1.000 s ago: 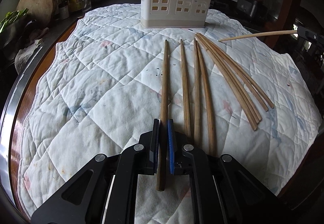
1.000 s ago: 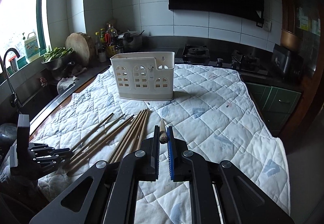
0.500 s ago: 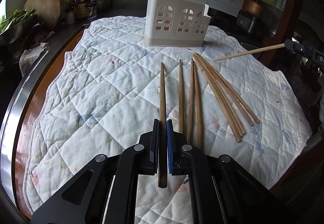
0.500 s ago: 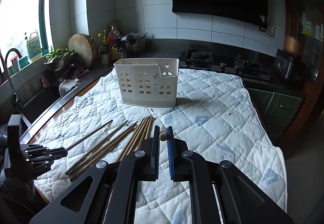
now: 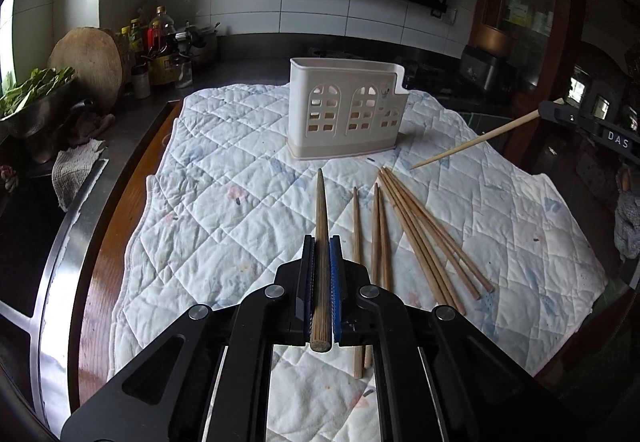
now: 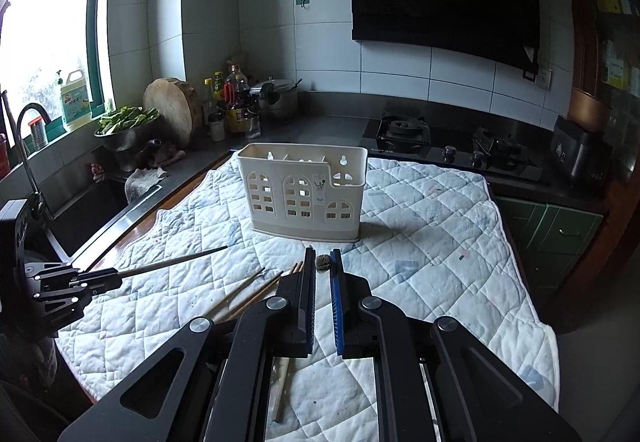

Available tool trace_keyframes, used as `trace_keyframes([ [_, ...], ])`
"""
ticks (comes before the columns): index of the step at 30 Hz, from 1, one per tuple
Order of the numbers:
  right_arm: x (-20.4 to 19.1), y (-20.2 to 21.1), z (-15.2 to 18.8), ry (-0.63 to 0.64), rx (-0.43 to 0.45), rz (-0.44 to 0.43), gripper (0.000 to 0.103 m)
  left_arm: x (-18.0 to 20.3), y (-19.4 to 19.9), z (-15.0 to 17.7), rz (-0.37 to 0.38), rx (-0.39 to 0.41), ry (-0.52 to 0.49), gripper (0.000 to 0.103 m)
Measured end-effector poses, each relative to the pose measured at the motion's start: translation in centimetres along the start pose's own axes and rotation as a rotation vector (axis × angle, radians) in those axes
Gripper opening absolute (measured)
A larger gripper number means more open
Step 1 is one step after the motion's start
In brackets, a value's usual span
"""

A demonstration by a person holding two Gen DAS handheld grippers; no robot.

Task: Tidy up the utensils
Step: 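Lift the left tool's chopstick toward the white holder while the right tool carries its chopstick there, then lower the left tool's chopstick into the holder and open while the right tool does likewise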

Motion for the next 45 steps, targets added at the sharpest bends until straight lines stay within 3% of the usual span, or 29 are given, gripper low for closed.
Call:
trace_keyframes([
  [9,-1.0,0.8,-7.4,0.038,0.075,0.01,0.007,-0.8,2.4,-8.2,0.081,0.087,-0.033,0.006],
  [14,-1.5,0.3,-10.5,0.069,0.101,0.037,0.007,-1.8,2.5,-12.0,0.038,0.077,-0.093,0.006],
  [26,-1.6,-4.9,-13.0,0.079,0.024,0.071,0.007,-4.6,-3.5,-17.1,0.052,-0.193,-0.183,0.006],
  [30,-1.5,-6.2,-13.6,0.074,0.006,0.079,0.007,-5.1,-5.0,-18.3,0.108,-0.268,-0.172,0.006],
  [45,-1.8,-10.1,-14.8,0.058,-0.043,0.09,0.007,-4.8,-9.9,-21.3,0.177,-0.374,-0.09,0.007],
])
Point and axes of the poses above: each gripper's, at about its wrist camera, not at the fingertips, and y roughly against the way its jaws point, x to its right, z to its underside, the point moved 8 cm from there along -y, roughly the way its jaws point, and after that the axes turned 14 degrees about -y, right-handed, at the moved point
